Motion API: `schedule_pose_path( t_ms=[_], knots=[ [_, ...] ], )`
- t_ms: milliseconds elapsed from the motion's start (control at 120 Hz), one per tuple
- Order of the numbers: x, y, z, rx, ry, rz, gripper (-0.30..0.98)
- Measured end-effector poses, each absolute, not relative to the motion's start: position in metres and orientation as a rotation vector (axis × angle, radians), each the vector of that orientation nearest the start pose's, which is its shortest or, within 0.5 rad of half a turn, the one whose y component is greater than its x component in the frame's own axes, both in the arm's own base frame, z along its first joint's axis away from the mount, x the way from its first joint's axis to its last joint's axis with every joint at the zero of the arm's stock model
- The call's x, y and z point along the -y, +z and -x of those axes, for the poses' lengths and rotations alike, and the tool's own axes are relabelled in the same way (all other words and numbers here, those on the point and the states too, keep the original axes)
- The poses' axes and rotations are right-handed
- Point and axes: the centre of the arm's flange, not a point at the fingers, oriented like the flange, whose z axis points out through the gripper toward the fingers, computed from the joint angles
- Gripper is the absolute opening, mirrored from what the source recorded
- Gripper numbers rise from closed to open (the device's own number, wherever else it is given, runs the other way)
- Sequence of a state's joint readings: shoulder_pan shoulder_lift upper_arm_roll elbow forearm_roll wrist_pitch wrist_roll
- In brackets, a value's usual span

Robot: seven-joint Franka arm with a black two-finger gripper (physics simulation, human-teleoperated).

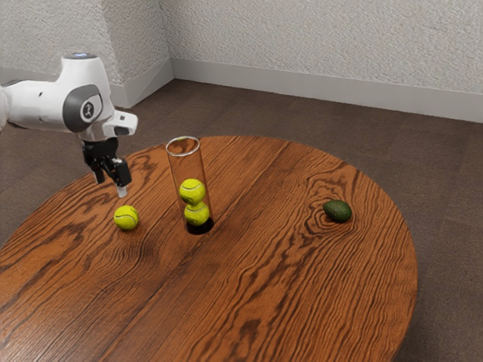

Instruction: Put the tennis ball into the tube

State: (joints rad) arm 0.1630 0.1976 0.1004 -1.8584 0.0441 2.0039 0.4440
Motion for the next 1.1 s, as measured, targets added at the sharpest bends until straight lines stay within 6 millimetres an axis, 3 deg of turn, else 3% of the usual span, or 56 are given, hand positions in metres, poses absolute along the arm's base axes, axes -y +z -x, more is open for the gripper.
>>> schedule_pose_path(
  t_ms=[300,592,1017,1100],
  knots=[
    [-0.198,0.34,-0.599,-0.316,0.072,3.104,0.69],
    [-0.211,0.291,-0.606,-0.33,0.025,3.114,0.69],
    [-0.215,0.256,-0.617,-0.384,-0.042,3.088,0.69],
    [-0.215,0.256,-0.617,-0.39,-0.051,3.085,0.58]
  ],
)
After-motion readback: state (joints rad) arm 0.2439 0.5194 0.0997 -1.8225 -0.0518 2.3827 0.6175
